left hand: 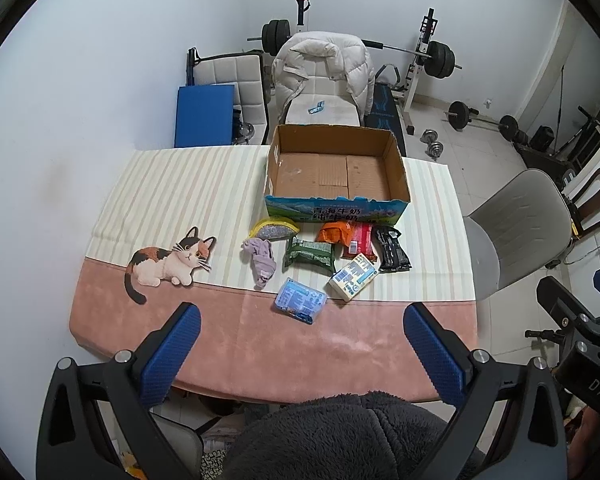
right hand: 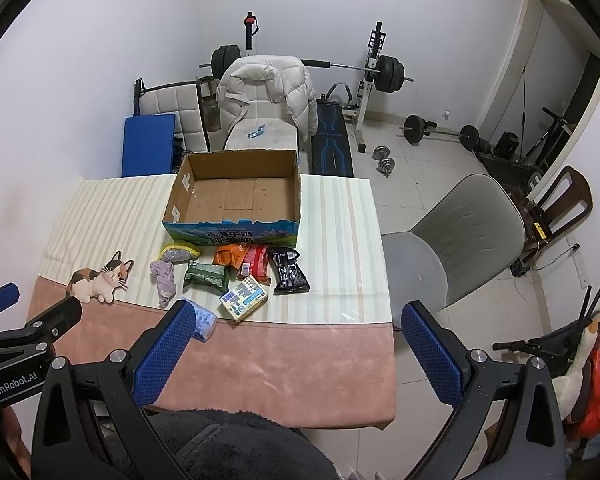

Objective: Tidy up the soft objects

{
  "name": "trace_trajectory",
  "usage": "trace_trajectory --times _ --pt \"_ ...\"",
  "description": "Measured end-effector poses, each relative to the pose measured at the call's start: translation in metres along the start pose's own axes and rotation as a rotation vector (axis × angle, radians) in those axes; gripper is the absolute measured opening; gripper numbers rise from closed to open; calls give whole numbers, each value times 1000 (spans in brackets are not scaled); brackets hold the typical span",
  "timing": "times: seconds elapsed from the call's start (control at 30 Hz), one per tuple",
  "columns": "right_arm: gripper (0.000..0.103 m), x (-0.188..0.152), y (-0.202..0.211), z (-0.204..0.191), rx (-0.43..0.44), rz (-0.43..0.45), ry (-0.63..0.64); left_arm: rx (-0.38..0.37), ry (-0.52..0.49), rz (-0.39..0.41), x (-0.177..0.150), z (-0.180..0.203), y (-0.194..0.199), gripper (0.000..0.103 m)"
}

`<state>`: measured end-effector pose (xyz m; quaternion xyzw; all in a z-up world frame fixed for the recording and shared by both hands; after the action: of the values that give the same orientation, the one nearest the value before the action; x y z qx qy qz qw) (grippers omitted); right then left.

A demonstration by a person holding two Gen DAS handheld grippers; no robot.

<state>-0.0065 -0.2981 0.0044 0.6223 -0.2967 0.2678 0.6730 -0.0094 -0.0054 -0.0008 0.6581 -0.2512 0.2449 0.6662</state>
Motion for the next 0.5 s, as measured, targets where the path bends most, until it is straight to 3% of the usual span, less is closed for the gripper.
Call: trace_trajectory --times 0.5 --pt "103 2 10 1 7 13 -1 0 -1 4 0 0 2 103"
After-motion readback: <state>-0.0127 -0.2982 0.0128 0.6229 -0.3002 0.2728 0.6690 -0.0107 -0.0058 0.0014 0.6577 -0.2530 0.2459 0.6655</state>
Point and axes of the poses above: each gripper's, at about its wrist camera, not at the fingertips, and y roughly against the way its jaws point, z to its right, x to its top, the point moved 2 cm from there along -y, roughly the way its jaws point, and after that the axes turned 14 degrees about z, right-handed, at the moved point
